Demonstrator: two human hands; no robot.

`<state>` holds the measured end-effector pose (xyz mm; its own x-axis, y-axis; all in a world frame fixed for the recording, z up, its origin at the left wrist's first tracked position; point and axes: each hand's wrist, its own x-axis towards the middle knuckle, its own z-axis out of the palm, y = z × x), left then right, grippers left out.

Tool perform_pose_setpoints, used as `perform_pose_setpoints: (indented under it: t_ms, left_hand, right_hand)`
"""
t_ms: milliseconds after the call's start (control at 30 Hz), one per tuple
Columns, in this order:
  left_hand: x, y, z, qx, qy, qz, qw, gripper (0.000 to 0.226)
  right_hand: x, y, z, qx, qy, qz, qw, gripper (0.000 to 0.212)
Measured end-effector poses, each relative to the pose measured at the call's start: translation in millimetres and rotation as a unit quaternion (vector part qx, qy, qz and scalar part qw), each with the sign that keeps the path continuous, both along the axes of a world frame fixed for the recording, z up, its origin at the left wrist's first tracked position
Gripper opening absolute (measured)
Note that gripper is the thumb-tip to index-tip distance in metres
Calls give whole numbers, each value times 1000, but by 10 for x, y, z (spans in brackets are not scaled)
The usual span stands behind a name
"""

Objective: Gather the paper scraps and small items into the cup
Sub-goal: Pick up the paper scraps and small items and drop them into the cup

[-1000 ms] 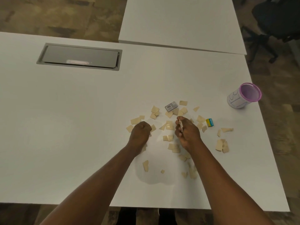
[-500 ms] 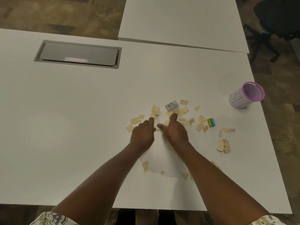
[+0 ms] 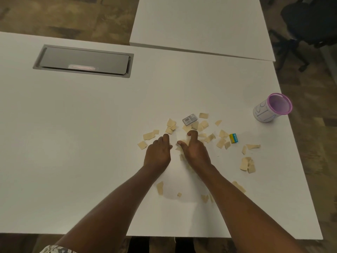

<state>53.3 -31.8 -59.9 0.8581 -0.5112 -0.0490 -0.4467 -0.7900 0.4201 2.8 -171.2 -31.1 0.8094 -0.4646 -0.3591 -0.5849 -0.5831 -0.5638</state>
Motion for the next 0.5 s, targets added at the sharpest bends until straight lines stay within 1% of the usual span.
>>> perform_pose_setpoints:
  t_ms: [67, 133, 200, 267, 367, 500]
  left_hand:
    - [-23, -1, -36, -5, -19, 6, 1000, 11]
    - [-38, -5, -68, -10, -30, 11, 999, 8]
    - [-49, -9, -82, -9, -43, 13, 999, 8]
    - [-53, -16, -85, -7, -55, 9, 998, 8]
    - [-57, -16, -78, -2, -64, 7, 998, 9]
    - [-54, -11, -51, 22, -72, -4, 997, 9]
  right_hand:
    - [-16, -30, -4, -4, 29, 17, 999, 56]
    - [-35, -57, -9, -23, 50, 53, 997, 60]
    - [-50, -62, -27, -51, 45, 90, 994, 52]
    - [-57, -49, -59, -72, 32, 116, 990, 38]
    - [-51, -16, -101, -88, 27, 119, 989, 24]
    - [-55, -1, -157, -115, 31, 108, 987, 16]
